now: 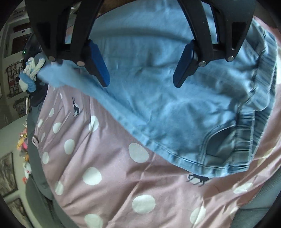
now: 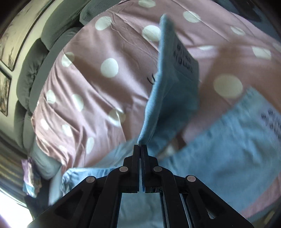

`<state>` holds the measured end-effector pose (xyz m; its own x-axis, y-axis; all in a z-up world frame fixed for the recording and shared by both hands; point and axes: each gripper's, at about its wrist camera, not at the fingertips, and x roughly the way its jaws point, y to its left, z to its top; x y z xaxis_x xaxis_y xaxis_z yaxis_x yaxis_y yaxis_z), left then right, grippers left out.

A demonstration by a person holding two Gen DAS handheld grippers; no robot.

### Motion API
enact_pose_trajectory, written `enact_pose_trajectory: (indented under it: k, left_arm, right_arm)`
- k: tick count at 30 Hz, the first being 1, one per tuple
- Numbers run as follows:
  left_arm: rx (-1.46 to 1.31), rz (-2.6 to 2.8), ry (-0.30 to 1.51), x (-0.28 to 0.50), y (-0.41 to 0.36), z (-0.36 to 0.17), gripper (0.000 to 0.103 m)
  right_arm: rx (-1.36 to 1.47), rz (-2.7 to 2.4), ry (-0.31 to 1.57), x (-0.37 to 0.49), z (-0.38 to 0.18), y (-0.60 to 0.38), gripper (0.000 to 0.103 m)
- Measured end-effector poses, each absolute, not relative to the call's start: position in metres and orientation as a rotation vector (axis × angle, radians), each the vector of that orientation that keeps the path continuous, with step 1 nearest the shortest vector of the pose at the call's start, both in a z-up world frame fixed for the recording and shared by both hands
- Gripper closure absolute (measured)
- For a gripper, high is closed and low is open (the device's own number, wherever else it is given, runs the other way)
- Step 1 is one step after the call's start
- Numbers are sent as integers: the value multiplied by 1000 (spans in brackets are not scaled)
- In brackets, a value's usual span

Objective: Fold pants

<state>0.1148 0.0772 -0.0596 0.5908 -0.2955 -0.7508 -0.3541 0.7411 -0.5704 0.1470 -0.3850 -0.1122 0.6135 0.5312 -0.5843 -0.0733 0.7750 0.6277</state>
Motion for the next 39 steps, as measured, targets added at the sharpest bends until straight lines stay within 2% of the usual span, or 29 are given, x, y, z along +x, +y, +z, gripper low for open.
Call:
enact_pose_trajectory:
  k: [6, 9, 10, 11, 12, 13, 14, 20, 23, 27, 32, 34, 37, 39]
  left_arm:
    - [-794, 62, 969, 177, 80, -60, 30]
    - [-815, 110, 1025, 203, 83, -77, 41]
    - [-831, 129, 1053, 206, 85, -86, 55]
    - [-843, 141, 1073, 208, 88, -94, 76]
    - [-850, 148, 1084, 208, 89, -99, 82]
    - [-848, 146, 1084, 204, 88, -99, 92]
    - [-827, 135, 1063, 197, 85, -94, 95]
    - [-754, -14, 856, 121, 64, -21, 95]
    - [-718, -109, 817, 76, 45, -1, 95]
    - [-728, -128, 896, 27, 16, -30, 95]
    - [-771, -100, 1029, -1, 13, -86, 92]
    - [-768, -50, 1031, -8, 21, -90, 88]
    - [-756, 21, 988, -15, 37, -87, 71]
    - [-758, 79, 975, -17, 53, -87, 66]
  right_arm:
    - [604, 362, 855, 150, -122, -386, 102]
    - [571, 353, 860, 146, -122, -386, 102]
    - [579, 360, 861, 146, -123, -387, 102]
    - [589, 365, 860, 145, -124, -390, 102]
    - [608, 374, 863, 145, -126, -393, 102]
    - [617, 385, 866, 145, -127, -394, 102]
    - [618, 390, 867, 144, -128, -394, 102]
    - [611, 378, 809, 132, -110, -407, 102]
    - [613, 368, 747, 115, -89, -423, 102]
    - [609, 326, 731, 92, -81, -439, 102]
    - [599, 263, 834, 78, -113, -448, 102]
    - [623, 247, 890, 78, -133, -452, 102]
    - [613, 246, 914, 78, -146, -454, 102]
    - [619, 251, 914, 80, -149, -455, 102]
